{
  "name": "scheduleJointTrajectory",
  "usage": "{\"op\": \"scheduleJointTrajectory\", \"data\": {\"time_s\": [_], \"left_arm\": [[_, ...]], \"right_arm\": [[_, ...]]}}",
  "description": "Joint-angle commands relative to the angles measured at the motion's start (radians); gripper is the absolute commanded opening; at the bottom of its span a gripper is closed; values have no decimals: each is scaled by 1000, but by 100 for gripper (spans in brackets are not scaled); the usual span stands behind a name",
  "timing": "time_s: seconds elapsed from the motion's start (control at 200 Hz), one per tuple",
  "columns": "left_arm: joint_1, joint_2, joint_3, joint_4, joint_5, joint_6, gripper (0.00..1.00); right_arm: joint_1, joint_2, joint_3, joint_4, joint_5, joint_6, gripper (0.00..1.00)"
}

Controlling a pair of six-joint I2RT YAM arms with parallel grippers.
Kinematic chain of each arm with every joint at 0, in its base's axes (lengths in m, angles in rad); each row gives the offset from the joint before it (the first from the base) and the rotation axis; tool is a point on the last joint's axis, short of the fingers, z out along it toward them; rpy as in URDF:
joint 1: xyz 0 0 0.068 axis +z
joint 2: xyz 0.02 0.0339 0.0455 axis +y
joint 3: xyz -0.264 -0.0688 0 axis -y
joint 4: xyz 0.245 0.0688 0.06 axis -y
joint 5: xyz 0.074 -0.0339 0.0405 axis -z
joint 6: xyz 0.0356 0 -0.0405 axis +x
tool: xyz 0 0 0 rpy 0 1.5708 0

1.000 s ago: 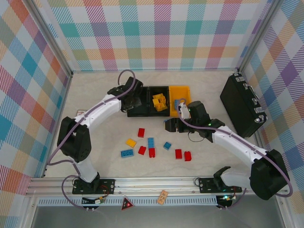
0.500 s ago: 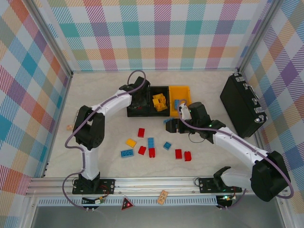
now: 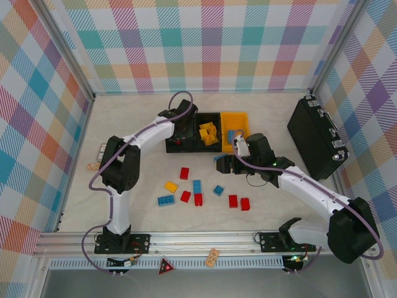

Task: Sort the legos into containers by color
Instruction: Place the lego in the container, then pick up the lego from the center of the table.

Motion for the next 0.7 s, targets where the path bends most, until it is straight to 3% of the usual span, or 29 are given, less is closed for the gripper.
{"op": "scheduleJointTrajectory", "data": {"time_s": [0.0,0.425,0.695], "left_arm": [[-5,-31,20,-24,-7,10,56],[-34,-258,-182,22,144,67,57],[-51,-366,-315,45,242,79,57]], "right_arm": [[4,-12,-10,9,5,7,67],[4,-1,8,-23,-2,-24,66],[4,4,62,-117,-40,-155,67]]}}
